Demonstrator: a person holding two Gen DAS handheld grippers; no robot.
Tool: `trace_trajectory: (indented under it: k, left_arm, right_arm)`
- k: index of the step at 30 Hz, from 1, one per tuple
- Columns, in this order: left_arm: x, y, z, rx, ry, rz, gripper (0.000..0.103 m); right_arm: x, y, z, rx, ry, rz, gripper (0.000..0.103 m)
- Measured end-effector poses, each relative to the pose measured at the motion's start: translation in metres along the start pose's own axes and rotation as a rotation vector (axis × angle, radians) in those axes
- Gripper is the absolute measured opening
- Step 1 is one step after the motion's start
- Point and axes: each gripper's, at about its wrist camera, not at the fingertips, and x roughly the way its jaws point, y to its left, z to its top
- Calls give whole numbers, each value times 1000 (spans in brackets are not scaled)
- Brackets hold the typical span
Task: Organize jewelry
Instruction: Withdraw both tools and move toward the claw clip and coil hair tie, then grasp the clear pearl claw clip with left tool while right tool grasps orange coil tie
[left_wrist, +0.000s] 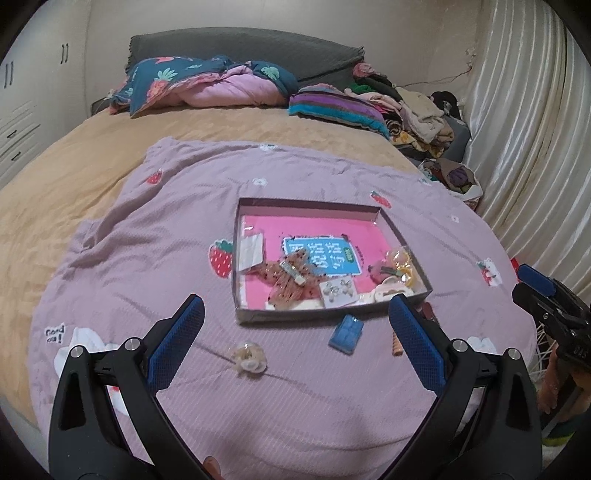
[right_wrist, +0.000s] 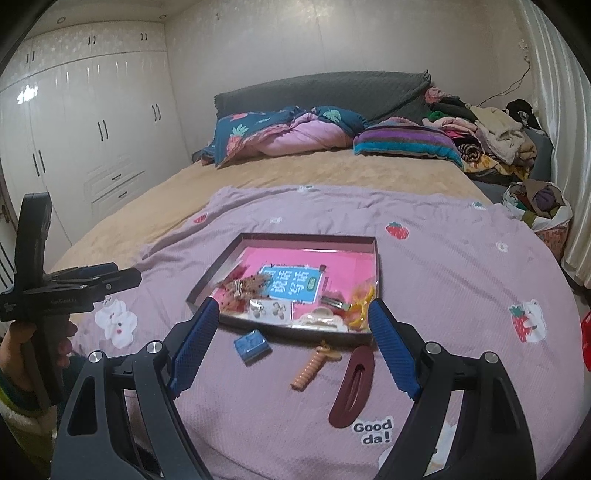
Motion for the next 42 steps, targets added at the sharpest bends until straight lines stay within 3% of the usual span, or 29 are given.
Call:
trace_trajectory:
  k: [16,27,32,36,42]
  left_arm:
    - [11,17,-37,3,64,47,93]
    - [40,25,-58,10,125,81,93]
    - [56,30,-65,-8,155,75,93]
    - [66,35,-69,-19,165,79,93]
    - [78,45,-73,-43,178,82,93]
  right_arm:
    - [23,15,-29,-19,84,-1,82]
    - [60,15,-54,-16,163,-43,81]
    - [80,9,-64,32,216,-27,70]
    - [98,5,-71,74,264,-19,54]
    - [127,5,-78,86,336,-93,37]
